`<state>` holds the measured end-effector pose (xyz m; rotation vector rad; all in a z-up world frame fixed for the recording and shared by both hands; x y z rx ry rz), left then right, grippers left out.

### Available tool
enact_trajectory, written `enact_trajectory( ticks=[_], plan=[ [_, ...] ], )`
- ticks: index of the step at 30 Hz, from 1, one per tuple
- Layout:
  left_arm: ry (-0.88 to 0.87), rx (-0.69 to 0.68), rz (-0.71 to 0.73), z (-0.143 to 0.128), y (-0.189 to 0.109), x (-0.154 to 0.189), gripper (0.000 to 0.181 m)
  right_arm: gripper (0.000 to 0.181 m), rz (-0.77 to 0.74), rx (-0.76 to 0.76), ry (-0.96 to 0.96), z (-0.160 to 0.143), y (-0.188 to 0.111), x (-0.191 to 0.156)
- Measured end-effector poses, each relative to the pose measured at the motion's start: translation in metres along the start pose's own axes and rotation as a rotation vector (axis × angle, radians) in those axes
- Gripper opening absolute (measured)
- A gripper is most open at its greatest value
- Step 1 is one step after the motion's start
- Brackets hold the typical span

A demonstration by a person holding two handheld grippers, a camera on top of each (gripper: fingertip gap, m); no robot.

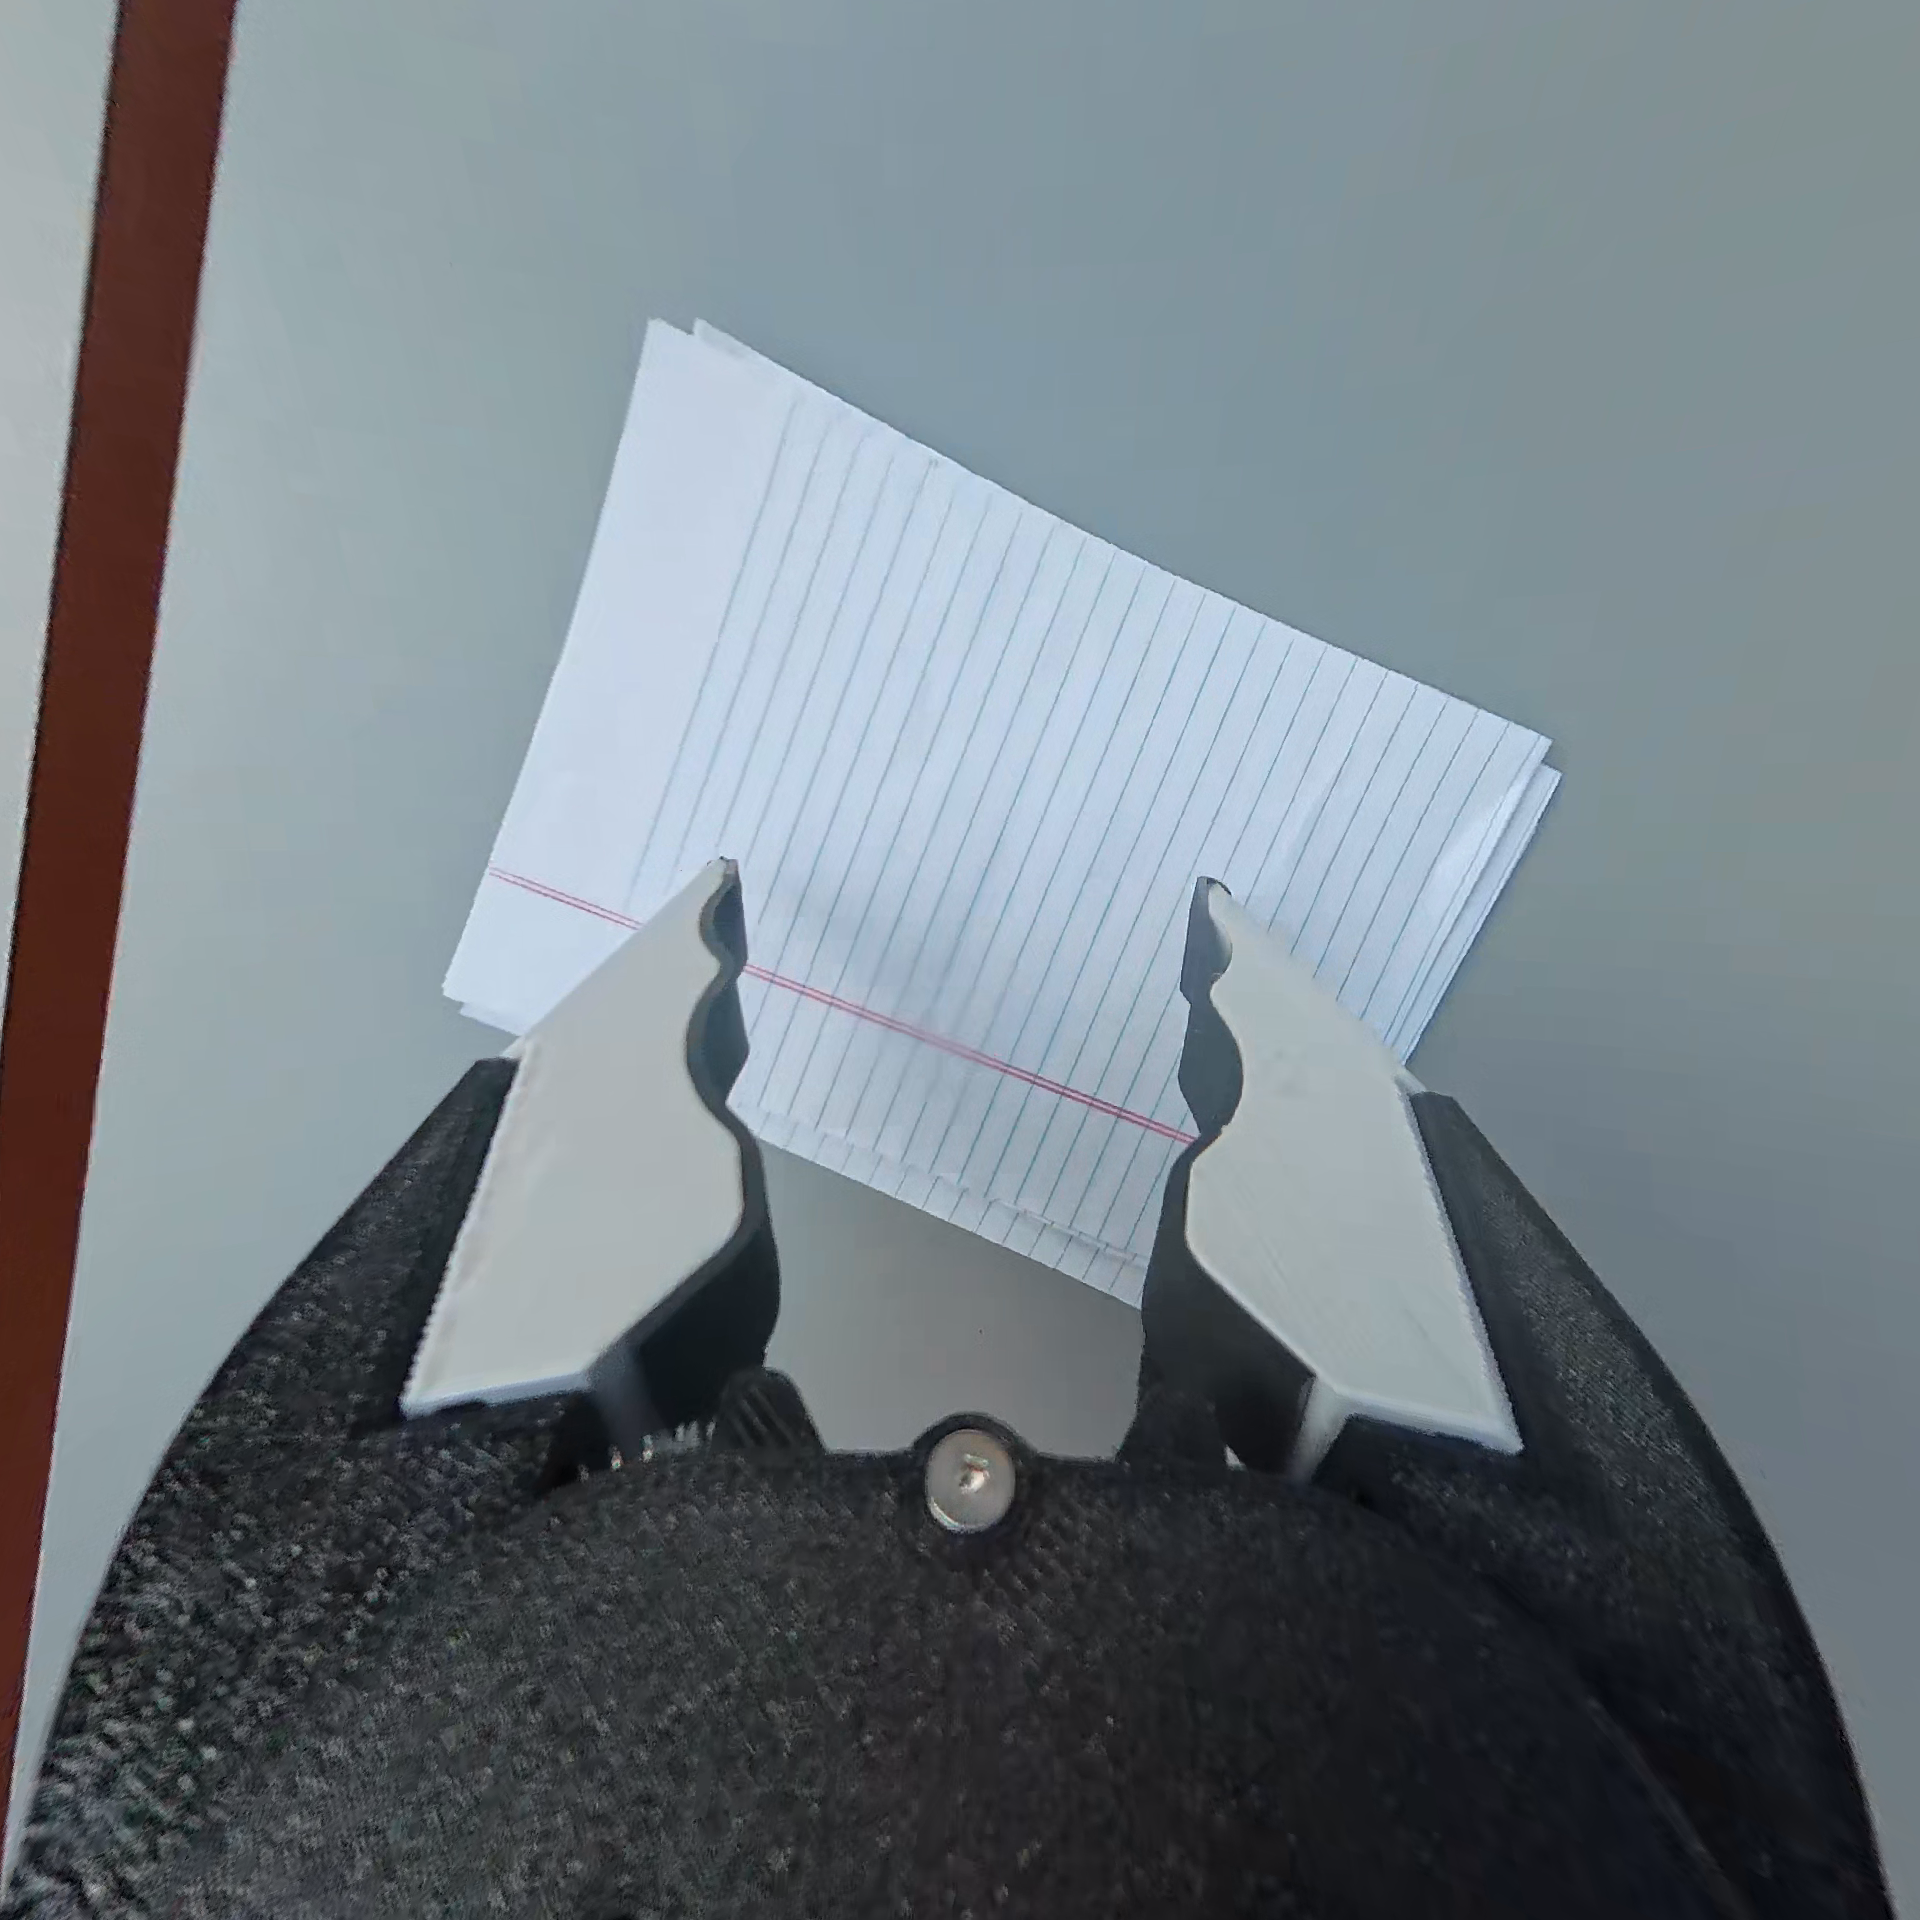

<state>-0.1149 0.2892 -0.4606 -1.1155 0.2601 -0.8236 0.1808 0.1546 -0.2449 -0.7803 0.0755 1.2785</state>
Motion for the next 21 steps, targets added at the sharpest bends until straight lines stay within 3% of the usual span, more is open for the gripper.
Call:
enact_trajectory(
  ticks=[2, 10, 12, 14, 16, 21],
  plan=[
    [0.006, -0.055, -0.01, -0.008, 0.01, 0.002, 0.082, 0.023, 0.0, 0.012, 0.016, -0.003, -0.005, 0.009],
    [-0.023, -0.041, 0.006, -0.008, 0.011, 0.008, 0.069, 0.022, 0.022, 0.031, 0.012, -0.004, -0.004, 0.024],
    [-0.034, -0.061, 0.012, -0.008, 0.01, 0.009, 0.048, 0.022, 0.025, 0.028, 0.018, -0.003, -0.001, 0.026],
    [-0.047, -0.061, 0.015, -0.009, 0.009, 0.008, 0.044, 0.022, 0.03, 0.039, 0.029, -0.001, 0.001, 0.027],
    [-0.053, -0.062, 0.024, -0.01, 0.007, 0.007, 0.026, 0.022, 0.03, 0.04, 0.028, 0.0, 0.002, 0.029],
    [-0.056, -0.072, 0.034, -0.01, 0.006, 0.007, 0.005, 0.022, 0.041, 0.046, 0.025, 0.001, 0.003, 0.029]
  ],
)
Point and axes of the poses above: each gripper's, where its closed fingertips meet, y out along the fingers, z out of its top, x = y × z across the jaws, the point moved 3 cm from there along -y, back along the fingers, and after that the axes turned 13 degrees about -z, right-handed, at the moved point
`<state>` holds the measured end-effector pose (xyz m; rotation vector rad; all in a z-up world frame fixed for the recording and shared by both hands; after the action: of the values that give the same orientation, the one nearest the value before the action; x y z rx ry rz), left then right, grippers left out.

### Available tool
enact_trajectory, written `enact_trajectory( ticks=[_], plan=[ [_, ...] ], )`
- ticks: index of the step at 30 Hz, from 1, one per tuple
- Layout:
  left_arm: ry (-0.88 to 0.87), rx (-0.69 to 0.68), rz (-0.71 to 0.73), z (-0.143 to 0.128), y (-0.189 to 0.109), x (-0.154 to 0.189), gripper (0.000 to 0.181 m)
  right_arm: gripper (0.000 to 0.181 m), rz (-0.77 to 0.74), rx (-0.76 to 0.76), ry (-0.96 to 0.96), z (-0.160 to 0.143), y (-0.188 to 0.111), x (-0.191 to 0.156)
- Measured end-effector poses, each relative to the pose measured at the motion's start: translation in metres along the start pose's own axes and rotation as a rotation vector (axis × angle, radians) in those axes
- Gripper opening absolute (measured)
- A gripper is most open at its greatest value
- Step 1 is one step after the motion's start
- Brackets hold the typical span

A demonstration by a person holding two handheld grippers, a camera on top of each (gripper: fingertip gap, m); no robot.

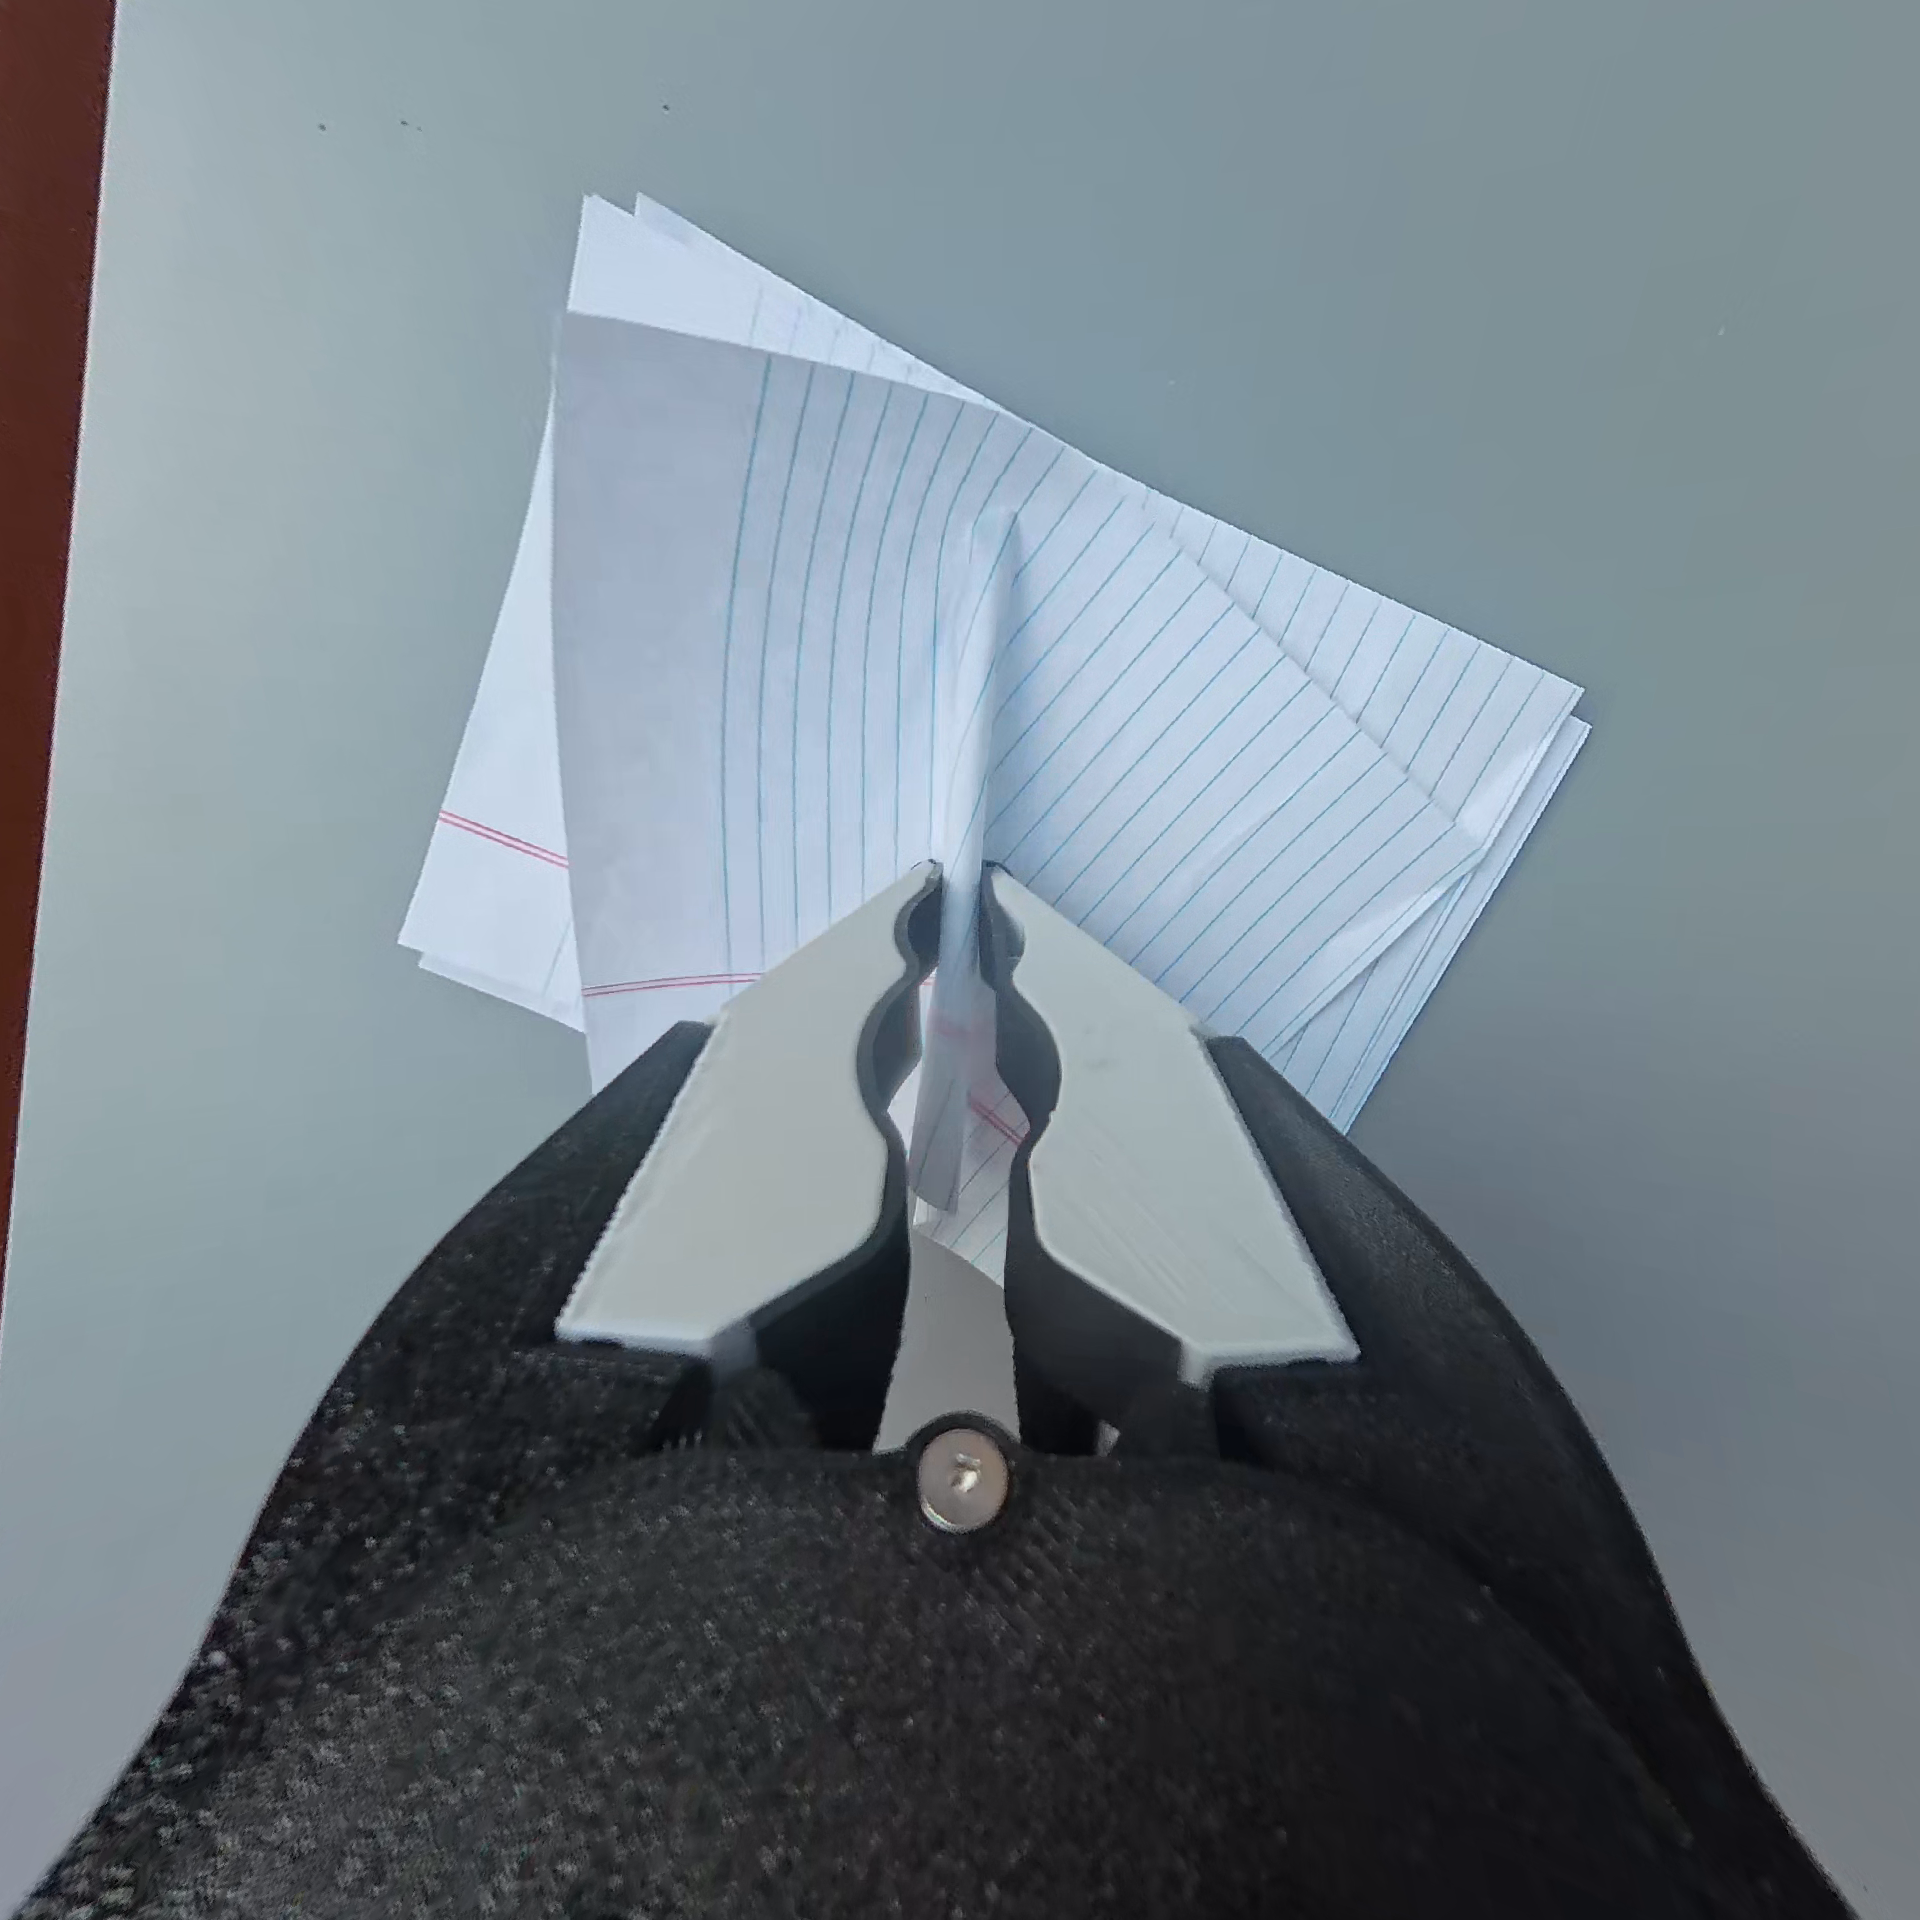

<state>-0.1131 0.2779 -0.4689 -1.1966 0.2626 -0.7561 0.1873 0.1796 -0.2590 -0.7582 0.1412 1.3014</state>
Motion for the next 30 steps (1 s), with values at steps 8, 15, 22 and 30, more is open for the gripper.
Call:
enact_trajectory(
  ticks=[8, 15, 22, 30],
  plan=[
    [-0.074, 0.103, -0.009, 0.004, -0.037, 0.012, 0.006, 0.022, 0.012, 0.017, -0.011, 0.005, 0.001, 0.0],
    [-0.455, 0.196, -0.022, -0.062, -0.068, 0.08, 0.007, 0.022, 0.089, 0.023, -0.033, 0.005, 0.012, -0.013],
    [-0.884, 0.27, 0.047, -0.146, -0.047, 0.147, 0.009, 0.022, 0.2, -0.037, -0.092, -0.004, 0.03, -0.04],
    [-0.984, 0.356, 0.083, -0.165, -0.041, 0.183, 0.044, 0.022, 0.265, -0.078, -0.141, -0.004, 0.04, -0.058]
  ],
)
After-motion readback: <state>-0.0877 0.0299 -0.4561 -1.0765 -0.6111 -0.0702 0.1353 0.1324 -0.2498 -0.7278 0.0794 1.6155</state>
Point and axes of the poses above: each gripper's, where its closed fingertips meet, y out along the fingers, z out of its top, x = y × z across the jaws, the point moved 3 cm from there along -y, back along the fingers, and after that the axes turned 13 degrees about -z, right-handed, at the moved point
